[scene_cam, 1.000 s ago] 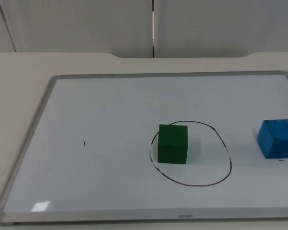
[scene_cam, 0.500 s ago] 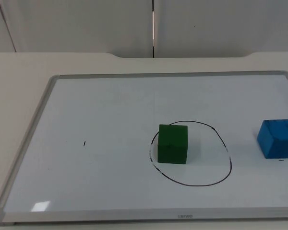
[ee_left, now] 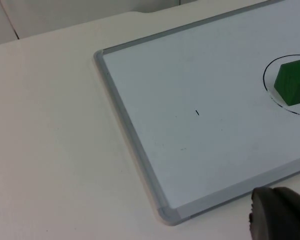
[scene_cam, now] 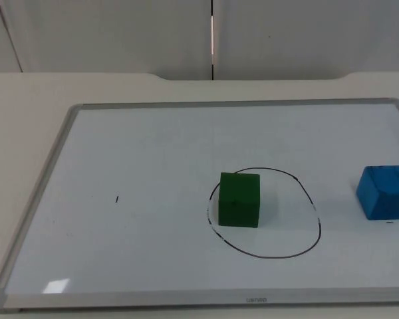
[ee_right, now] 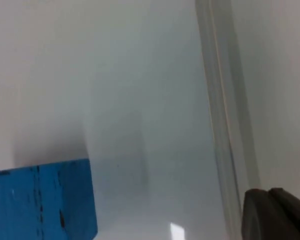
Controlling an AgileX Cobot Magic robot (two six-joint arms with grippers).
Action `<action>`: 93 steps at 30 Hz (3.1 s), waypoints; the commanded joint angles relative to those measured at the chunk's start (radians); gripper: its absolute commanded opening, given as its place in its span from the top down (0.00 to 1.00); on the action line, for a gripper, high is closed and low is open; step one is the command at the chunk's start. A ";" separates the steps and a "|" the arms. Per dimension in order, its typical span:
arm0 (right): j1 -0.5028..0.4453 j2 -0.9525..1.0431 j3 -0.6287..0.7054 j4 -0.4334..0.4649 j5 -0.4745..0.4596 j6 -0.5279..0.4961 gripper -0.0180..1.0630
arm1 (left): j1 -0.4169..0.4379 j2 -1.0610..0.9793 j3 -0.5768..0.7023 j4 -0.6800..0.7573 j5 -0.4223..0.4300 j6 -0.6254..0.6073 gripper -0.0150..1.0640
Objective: Push the two cubes into the marked area.
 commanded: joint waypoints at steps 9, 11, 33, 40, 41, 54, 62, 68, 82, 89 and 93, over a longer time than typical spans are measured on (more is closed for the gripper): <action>0.077 0.135 -0.139 0.002 0.073 0.002 0.99 | 0.001 -0.004 0.006 0.006 -0.011 -0.005 0.99; 0.111 0.151 -0.140 0.002 0.048 0.002 0.99 | 0.001 -0.004 0.006 0.006 -0.011 -0.005 0.99; 0.147 0.210 -0.140 -0.002 0.033 0.002 0.99 | 0.001 -0.004 0.006 0.006 -0.011 -0.005 0.99; 0.147 0.225 -0.140 0.002 0.026 0.002 0.99 | 0.001 -0.004 0.006 0.006 -0.011 -0.005 0.99; 0.147 0.225 -0.140 0.002 0.026 0.002 0.99 | 0.001 -0.004 0.006 0.006 -0.011 -0.005 0.99; 0.286 0.225 -0.140 -0.005 -0.039 0.004 0.99 | 0.001 -0.004 0.006 0.006 -0.011 -0.005 0.99; 0.286 0.225 -0.140 -0.036 0.020 0.006 0.99 | 0.001 -0.004 0.006 0.006 -0.011 -0.005 0.99; 0.286 0.223 -0.140 -0.027 0.064 0.008 0.99 | 0.001 -0.004 0.006 0.006 -0.011 -0.005 0.99; 0.287 0.223 -0.140 0.025 0.078 0.058 0.99 | 0.001 -0.004 0.006 0.006 -0.011 -0.005 0.99; 0.287 0.223 -0.140 0.034 0.064 0.058 0.99 | 0.001 -0.004 0.006 0.006 -0.011 -0.005 0.99; 0.288 0.223 -0.140 0.055 0.064 0.056 0.99 | 0.001 -0.004 0.006 0.006 -0.011 -0.005 0.99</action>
